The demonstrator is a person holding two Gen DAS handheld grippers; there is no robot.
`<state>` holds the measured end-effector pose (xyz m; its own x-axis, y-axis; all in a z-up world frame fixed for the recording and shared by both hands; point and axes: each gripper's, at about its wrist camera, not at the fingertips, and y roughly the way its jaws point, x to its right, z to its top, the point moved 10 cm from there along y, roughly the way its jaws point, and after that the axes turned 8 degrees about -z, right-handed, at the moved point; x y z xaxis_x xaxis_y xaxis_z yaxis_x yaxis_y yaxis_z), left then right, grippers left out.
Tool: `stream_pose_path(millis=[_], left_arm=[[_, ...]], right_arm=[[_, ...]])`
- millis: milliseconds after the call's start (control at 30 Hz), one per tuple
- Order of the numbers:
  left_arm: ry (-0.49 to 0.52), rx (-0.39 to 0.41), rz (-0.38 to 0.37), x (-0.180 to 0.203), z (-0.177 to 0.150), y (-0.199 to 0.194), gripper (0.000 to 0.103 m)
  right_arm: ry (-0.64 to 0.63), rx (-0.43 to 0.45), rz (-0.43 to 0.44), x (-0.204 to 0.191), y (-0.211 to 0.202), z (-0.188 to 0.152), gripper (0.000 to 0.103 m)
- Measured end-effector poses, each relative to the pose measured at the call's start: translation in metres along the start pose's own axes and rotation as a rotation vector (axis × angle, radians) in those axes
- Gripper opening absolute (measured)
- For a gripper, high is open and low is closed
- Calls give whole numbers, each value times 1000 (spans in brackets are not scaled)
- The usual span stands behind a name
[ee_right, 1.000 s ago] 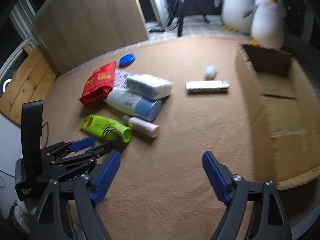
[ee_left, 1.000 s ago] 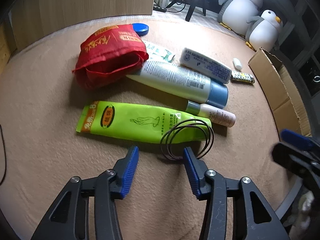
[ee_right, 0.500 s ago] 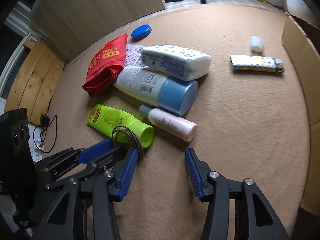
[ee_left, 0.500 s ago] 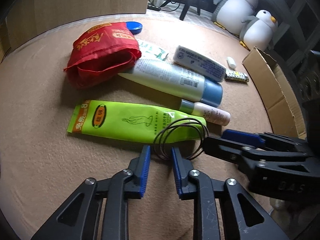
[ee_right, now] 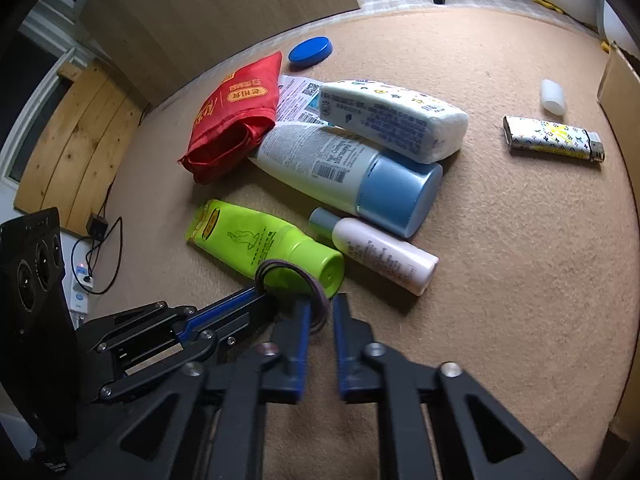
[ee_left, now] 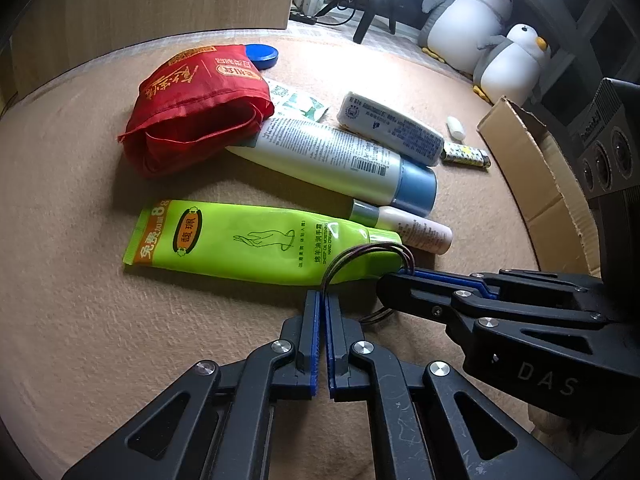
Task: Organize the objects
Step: 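Close the left tool on the black cable while the right tool also pinches it, then carry the black cable into the cardboard box and open both tools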
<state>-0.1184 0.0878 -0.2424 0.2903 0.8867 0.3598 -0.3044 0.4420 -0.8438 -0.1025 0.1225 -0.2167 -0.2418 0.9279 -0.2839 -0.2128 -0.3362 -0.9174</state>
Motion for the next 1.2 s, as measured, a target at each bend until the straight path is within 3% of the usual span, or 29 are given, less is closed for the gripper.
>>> stream_pose_path(millis=[367,600,867,1200], left_arm=[[6,47,-28,15,8,-18,2],[59,88,-63,50,24,-36,2],[162,115,-151,130,50,-34,2],[305,91,-241,248,63,4,2]], right_arm=[[-3,48,-12,5,-19,3,4],[7,120,-24,19,-53,8,4],[71,219,-79,66,-107,15,4],[206,305,-186,168,-162,8,4]])
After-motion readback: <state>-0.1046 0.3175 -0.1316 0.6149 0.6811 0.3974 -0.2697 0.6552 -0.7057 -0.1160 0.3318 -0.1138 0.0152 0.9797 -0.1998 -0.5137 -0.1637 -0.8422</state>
